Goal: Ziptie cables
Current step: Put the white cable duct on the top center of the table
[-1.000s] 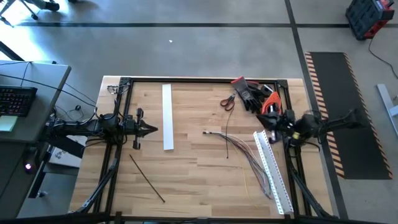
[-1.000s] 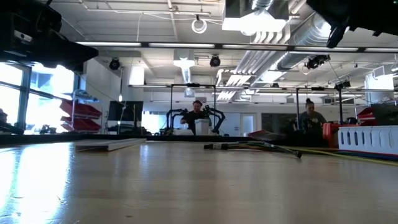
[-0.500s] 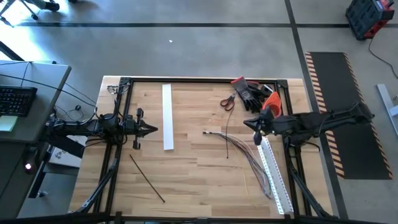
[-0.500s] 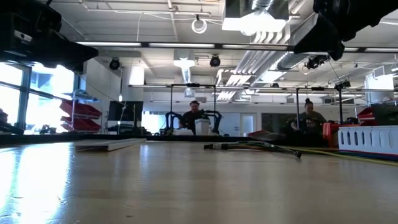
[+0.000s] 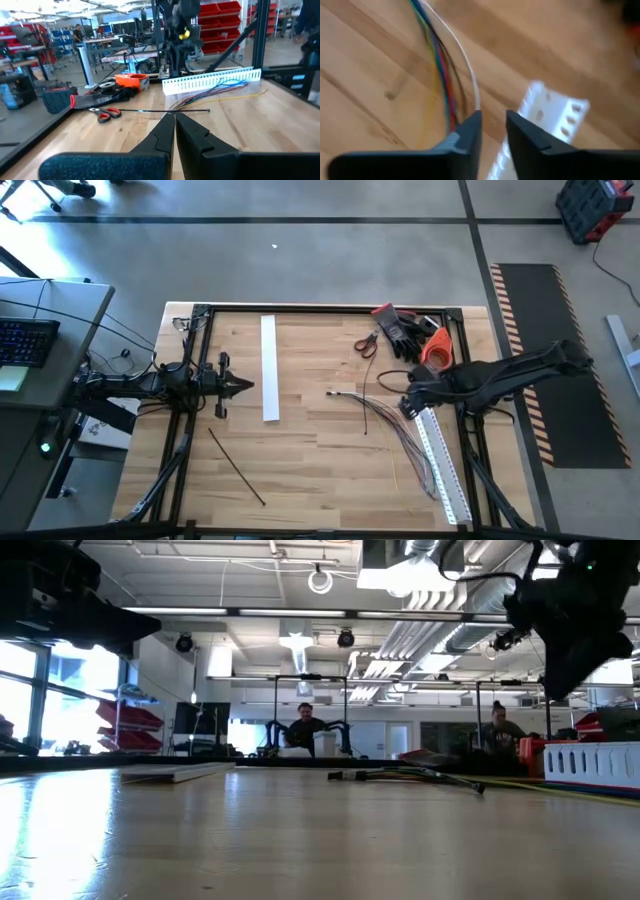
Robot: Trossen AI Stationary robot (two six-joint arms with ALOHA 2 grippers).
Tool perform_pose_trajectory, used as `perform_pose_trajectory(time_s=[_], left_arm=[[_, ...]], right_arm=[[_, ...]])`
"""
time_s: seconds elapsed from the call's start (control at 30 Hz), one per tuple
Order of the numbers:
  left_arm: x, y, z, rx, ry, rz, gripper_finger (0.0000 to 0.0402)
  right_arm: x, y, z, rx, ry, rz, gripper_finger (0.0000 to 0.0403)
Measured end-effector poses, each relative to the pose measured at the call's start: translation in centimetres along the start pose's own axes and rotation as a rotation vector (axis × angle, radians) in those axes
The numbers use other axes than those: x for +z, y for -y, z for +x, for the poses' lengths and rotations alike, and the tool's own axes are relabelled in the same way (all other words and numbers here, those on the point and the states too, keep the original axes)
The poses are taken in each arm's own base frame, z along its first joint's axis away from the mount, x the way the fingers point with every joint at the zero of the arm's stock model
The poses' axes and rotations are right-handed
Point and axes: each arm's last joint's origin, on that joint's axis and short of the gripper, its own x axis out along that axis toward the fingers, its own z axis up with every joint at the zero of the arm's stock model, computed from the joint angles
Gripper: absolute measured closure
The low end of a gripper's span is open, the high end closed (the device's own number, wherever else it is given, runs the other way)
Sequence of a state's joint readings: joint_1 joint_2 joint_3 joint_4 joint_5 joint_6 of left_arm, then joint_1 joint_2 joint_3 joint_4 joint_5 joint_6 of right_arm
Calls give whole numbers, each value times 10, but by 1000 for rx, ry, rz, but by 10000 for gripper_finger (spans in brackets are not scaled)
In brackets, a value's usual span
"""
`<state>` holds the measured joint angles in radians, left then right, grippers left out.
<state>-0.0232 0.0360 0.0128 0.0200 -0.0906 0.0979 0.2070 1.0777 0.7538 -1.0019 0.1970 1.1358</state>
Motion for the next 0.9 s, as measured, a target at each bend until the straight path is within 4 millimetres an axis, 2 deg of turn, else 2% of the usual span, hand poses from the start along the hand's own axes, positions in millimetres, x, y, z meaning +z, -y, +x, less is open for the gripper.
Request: perform_pose_trajectory(time_s=[0.2, 0.27, 0.37, 0.57, 0.73, 0.9], left_arm=[[0, 0, 0, 1, -2, -87, 402], [0, 0, 0, 1, -2, -89, 402], [0, 0, 0, 1, -2, -88, 402], [0, 0, 0, 1, -2, -94, 402], [0, 0, 0, 2, -2, -98, 402], [0, 0, 0, 1, -2, -123, 402]], right_arm=[[-3, 0, 19, -81, -77, 58, 214], [-3, 1, 24, -120, -101, 100, 196], [-1, -1, 33, -169, -131, 119, 191], [-2, -6, 53, -236, -244, 120, 238], [-2, -12, 66, -229, -287, 75, 303], [2, -22, 75, -150, -269, 37, 385]])
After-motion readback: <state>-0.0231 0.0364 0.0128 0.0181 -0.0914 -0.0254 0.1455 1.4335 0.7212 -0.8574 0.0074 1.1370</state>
